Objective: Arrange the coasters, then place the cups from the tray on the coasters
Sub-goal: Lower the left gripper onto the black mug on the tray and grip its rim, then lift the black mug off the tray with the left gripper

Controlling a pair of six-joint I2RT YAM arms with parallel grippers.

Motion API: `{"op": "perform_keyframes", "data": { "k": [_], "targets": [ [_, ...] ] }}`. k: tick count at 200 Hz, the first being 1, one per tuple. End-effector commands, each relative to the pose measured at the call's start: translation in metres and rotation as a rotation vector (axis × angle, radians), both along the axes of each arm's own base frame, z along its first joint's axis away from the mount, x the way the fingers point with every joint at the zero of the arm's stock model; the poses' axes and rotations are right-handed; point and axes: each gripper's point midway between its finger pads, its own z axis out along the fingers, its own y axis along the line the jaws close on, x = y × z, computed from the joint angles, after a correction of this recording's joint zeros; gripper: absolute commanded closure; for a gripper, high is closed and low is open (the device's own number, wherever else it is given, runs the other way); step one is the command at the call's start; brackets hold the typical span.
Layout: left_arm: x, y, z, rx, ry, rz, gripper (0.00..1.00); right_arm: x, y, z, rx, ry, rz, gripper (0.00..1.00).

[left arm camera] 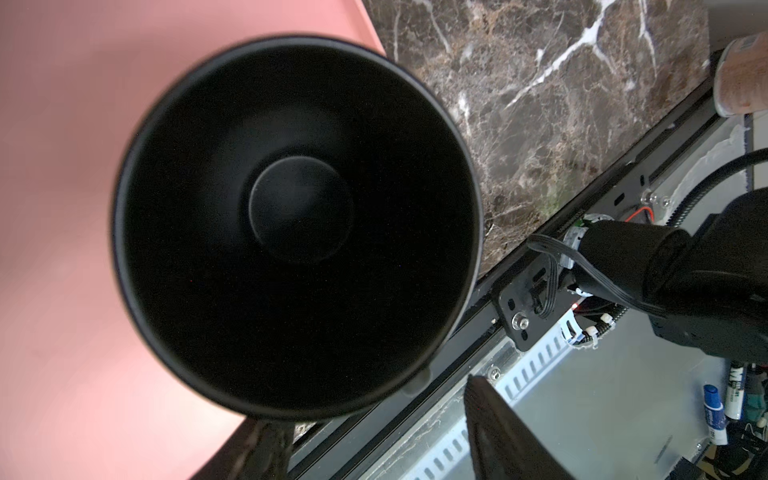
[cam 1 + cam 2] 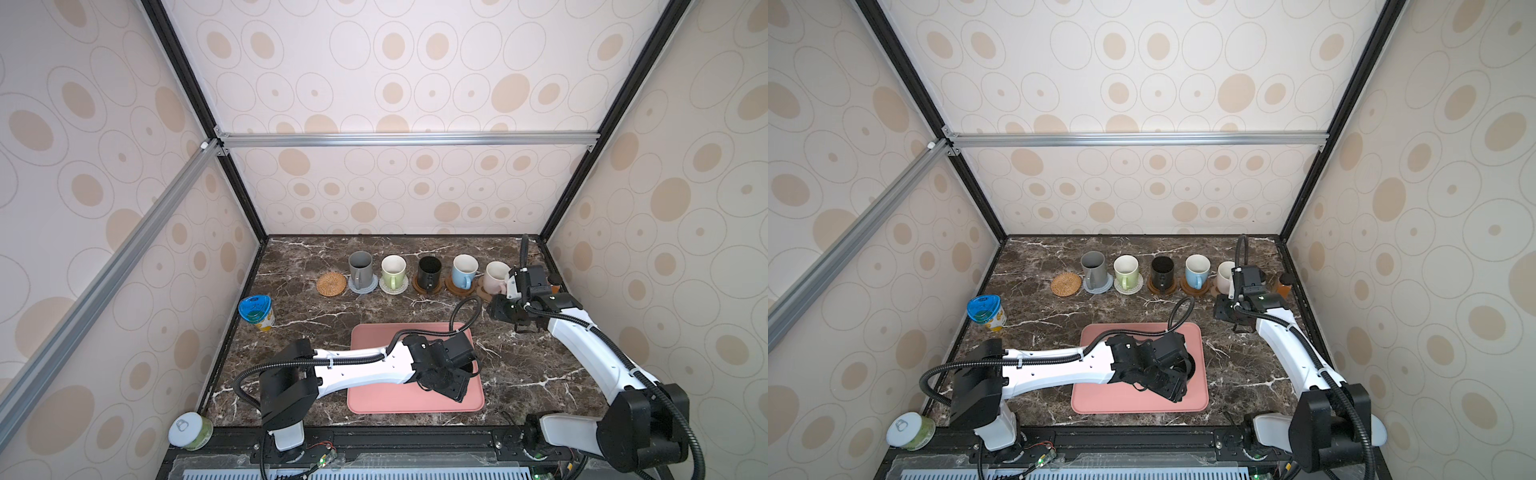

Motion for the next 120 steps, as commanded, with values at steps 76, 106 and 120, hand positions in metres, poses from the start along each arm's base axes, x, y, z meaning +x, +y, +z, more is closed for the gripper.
{"op": "perform_keyframes", "data": {
  "k": [76, 106, 120],
  "targets": [
    [0.009, 0.005, -0.004, 0.127, -0.067, 0.011, 0.36, -0.007, -0.004, 0.0, -0.003, 0.007, -0.009, 0.49],
    [0.014, 0.01, -0.003, 0.161, -0.097, 0.022, 0.39, -0.007, -0.004, 0.0, 0.0, 0.008, -0.009, 0.49],
    [0.016, 0.018, -0.005, 0.191, -0.109, 0.031, 0.41, -0.007, -0.004, 0.0, 0.001, 0.009, -0.01, 0.49]
  ]
}}
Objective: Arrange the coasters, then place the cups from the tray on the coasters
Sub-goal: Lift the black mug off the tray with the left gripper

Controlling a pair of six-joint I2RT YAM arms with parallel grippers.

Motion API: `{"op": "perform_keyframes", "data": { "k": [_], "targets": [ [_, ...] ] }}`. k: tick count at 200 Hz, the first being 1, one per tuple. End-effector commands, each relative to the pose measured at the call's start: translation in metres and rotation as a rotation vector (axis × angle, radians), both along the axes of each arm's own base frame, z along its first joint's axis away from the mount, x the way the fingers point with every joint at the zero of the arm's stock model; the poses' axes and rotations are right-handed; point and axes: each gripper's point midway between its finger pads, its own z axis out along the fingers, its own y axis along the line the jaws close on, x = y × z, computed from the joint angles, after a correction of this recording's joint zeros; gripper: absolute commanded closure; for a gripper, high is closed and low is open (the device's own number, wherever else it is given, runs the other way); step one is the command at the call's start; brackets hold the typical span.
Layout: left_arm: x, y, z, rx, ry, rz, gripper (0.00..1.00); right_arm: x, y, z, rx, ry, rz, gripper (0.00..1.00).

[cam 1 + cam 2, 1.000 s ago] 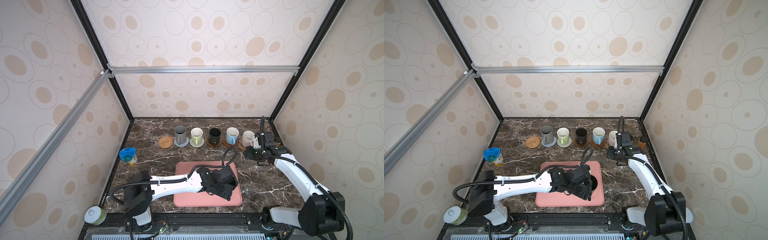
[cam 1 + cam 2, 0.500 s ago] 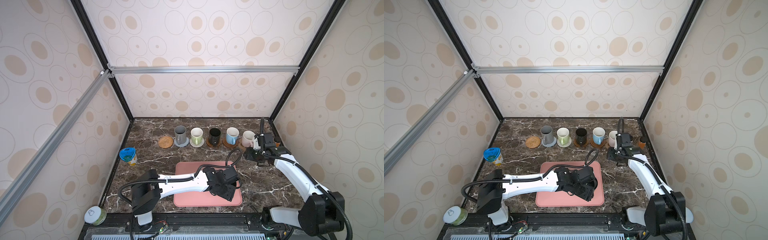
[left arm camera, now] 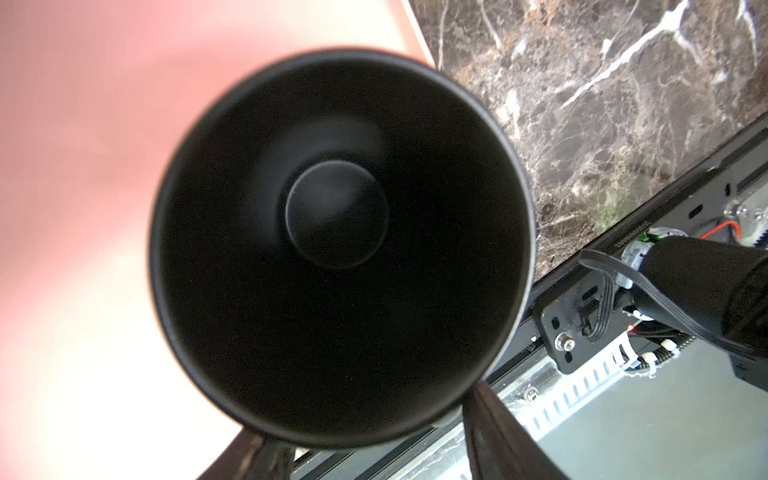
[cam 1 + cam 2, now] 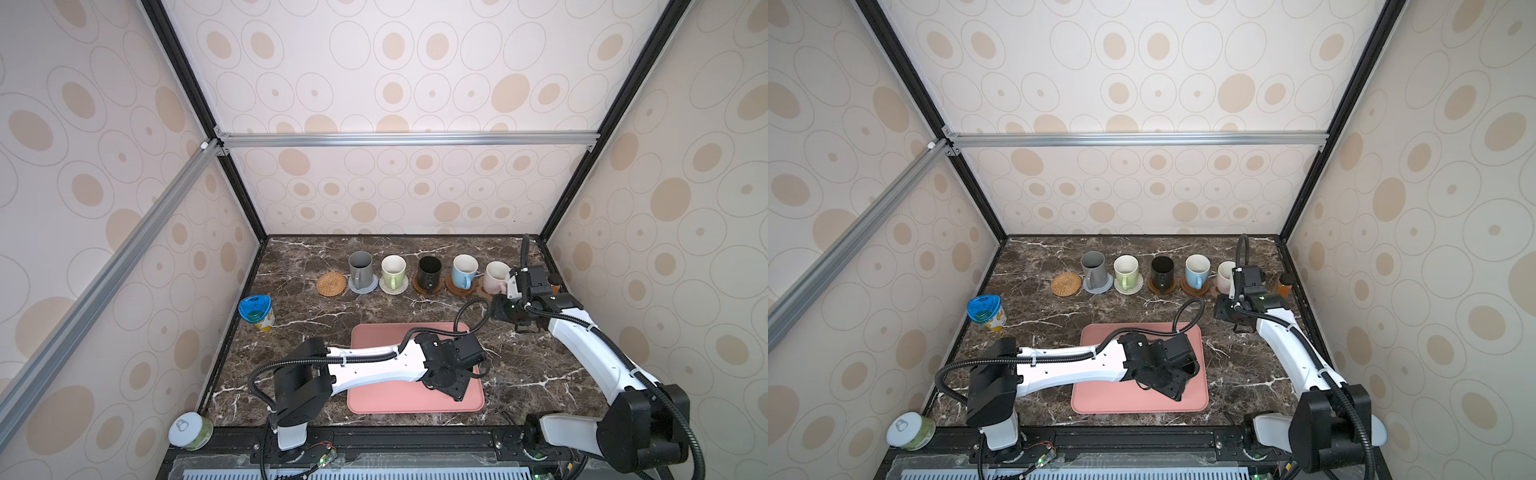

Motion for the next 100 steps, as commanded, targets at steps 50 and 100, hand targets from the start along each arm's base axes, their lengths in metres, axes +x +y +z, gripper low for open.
{"op": "perform_keyframes", "data": {
  "k": [50, 100],
  "targets": [
    [0.002, 0.018, 0.0, 0.058, -0.048, 0.004, 0.44, -0.008, -0.003, -0.001, 0.002, 0.012, -0.008, 0.49],
    [-0.002, 0.001, -0.002, -0.011, -0.03, -0.03, 0.49, -0.009, -0.003, 0.0, 0.005, 0.012, -0.012, 0.49]
  ]
}}
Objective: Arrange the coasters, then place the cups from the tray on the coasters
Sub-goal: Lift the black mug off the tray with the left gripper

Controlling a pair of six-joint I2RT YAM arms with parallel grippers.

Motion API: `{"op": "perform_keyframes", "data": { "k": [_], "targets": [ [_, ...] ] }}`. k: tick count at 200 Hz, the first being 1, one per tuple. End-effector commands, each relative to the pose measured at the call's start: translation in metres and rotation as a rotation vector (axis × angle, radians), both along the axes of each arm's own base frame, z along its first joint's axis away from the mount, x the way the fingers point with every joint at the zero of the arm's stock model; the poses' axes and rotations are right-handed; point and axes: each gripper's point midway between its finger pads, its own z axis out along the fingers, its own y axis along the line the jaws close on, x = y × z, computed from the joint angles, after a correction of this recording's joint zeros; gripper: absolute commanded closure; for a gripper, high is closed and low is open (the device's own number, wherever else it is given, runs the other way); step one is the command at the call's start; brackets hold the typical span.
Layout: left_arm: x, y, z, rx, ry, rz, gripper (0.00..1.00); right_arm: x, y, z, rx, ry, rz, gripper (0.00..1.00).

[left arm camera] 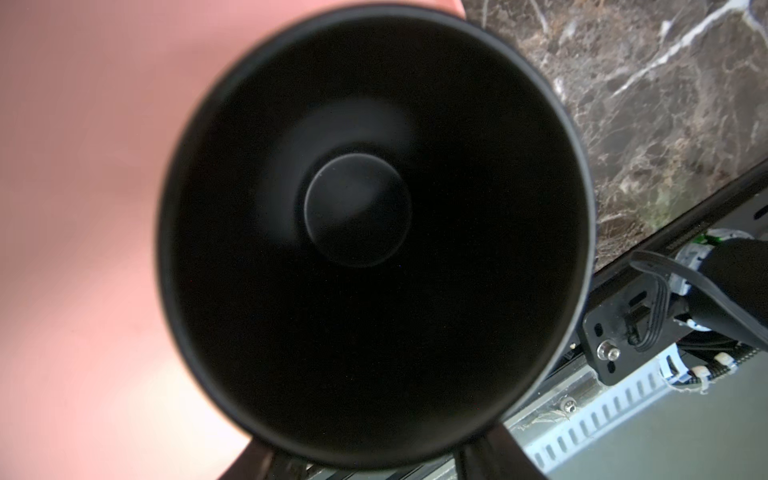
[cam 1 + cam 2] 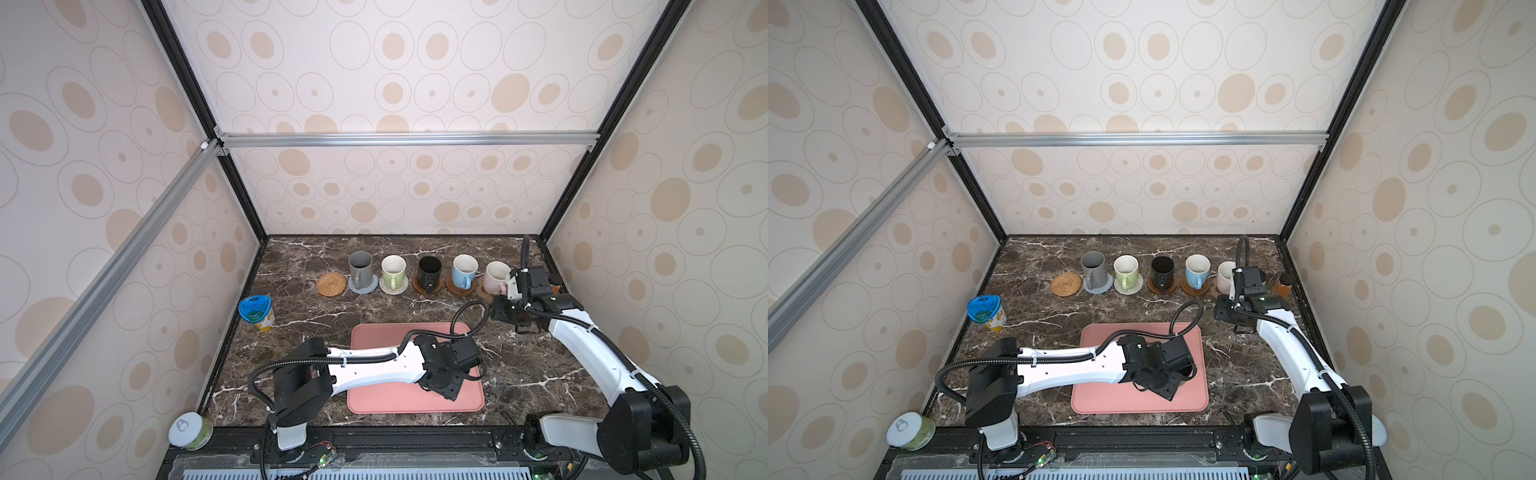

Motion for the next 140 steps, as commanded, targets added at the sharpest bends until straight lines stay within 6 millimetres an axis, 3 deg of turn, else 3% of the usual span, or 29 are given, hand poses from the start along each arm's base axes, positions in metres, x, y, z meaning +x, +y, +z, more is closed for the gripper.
{"op": "perform_keyframes", "data": {
  "k": [1, 140],
  "targets": [
    [-0.003, -0.008, 0.008, -0.041, -0.014, -0.032, 0.49, -0.006, -0.003, 0.001, 0.004, 0.006, -0.011, 0.49],
    [0.005, 0.01, -0.008, 0.054, -0.065, -0.033, 0.62, -0.009, -0.004, 0.0, 0.006, 0.026, -0.031, 0.49]
  ]
}}
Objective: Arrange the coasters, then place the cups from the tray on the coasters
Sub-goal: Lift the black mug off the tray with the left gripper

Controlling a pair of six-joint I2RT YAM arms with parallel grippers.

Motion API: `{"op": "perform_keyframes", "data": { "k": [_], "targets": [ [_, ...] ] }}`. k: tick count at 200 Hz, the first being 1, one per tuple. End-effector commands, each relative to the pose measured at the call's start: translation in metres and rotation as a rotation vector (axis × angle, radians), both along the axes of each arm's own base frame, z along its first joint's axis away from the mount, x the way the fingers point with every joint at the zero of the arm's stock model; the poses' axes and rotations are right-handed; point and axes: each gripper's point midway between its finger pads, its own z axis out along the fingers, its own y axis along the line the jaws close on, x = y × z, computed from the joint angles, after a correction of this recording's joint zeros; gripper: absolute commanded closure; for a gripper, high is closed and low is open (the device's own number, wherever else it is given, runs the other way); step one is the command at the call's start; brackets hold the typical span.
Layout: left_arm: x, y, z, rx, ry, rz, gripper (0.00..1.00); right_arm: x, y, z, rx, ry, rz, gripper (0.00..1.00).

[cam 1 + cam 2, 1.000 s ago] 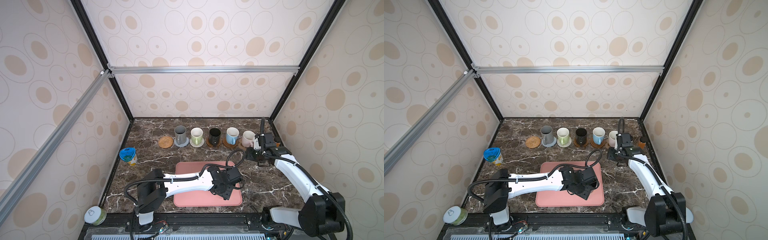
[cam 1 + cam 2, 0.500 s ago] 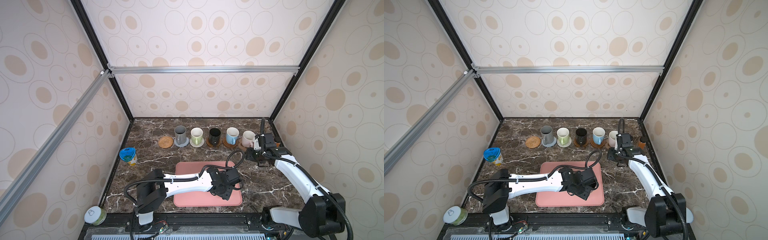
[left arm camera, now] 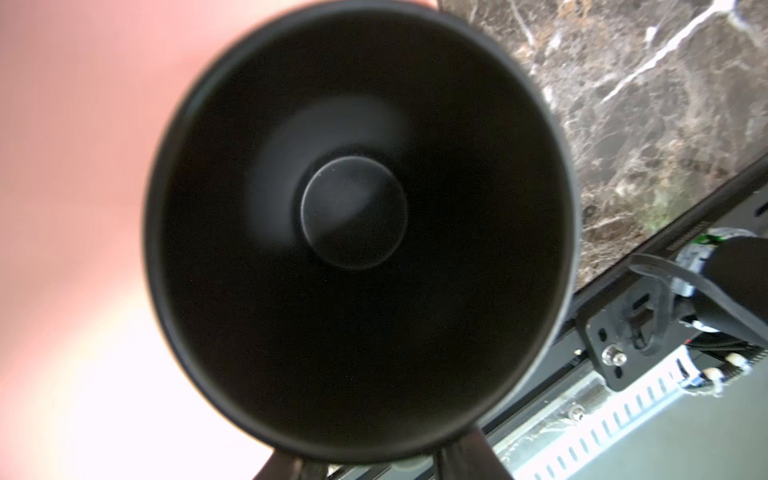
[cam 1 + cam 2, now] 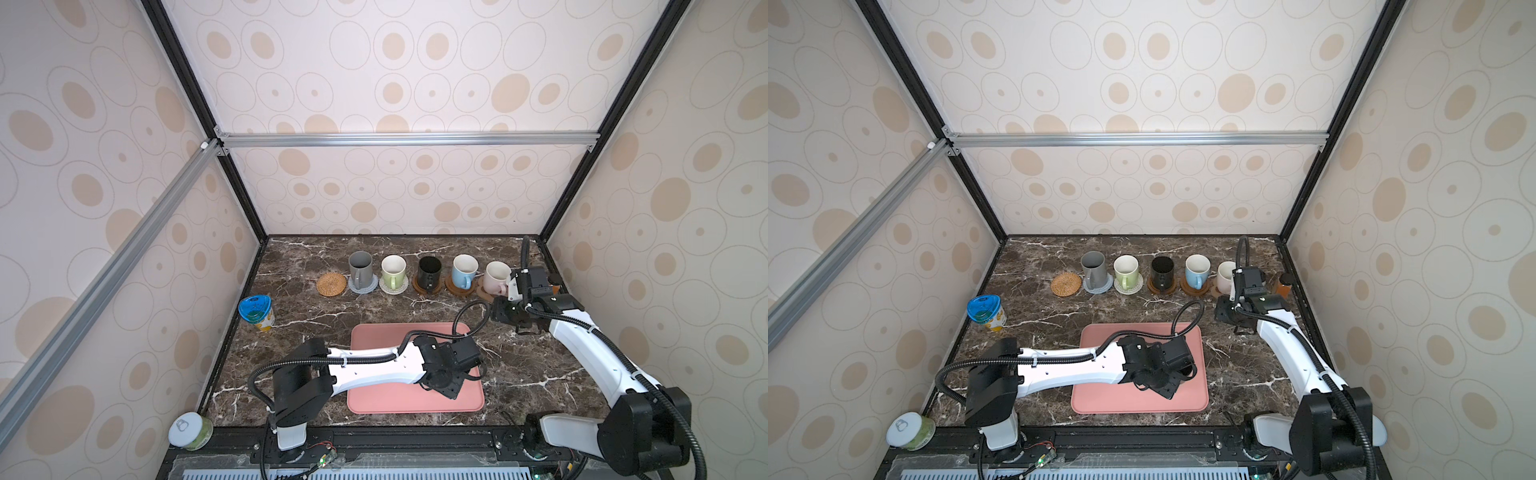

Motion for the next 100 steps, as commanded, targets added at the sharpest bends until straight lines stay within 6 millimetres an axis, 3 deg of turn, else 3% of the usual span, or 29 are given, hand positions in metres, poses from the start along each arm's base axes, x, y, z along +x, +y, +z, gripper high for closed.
{"op": "perform_keyframes", "data": {
  "k": [1, 63, 100],
  "targets": [
    [0.0, 0.009, -0.005, 0.041, -0.023, -0.006, 0.62, -0.004, -0.003, 0.001, 0.008, 0.008, -0.022, 0.49],
    [0.0, -0.002, -0.011, 0.003, -0.027, -0.025, 0.63, -0.003, 0.0, 0.001, 0.026, 0.017, -0.023, 0.49],
    [0.003, -0.001, -0.013, 0.014, -0.041, -0.027, 0.7, -0.003, 0.0, 0.001, 0.025, 0.017, -0.024, 0.49]
  ]
}}
